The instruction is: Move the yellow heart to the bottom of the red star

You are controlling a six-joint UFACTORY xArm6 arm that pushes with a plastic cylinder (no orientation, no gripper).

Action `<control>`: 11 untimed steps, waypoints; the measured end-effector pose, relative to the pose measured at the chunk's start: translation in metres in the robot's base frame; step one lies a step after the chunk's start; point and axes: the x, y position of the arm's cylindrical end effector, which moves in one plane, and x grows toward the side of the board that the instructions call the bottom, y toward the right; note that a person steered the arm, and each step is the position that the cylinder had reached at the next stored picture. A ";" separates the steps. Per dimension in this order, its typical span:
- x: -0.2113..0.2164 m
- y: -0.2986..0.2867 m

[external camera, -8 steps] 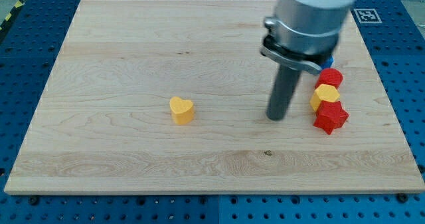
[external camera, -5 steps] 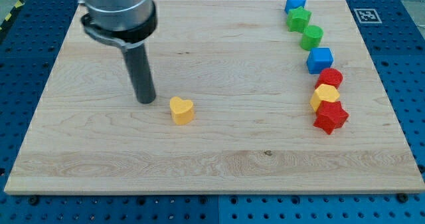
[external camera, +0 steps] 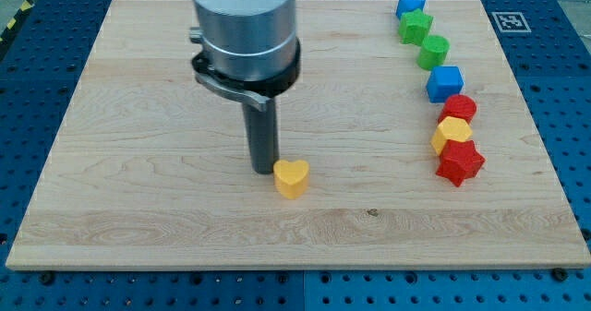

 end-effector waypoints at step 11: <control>0.087 0.096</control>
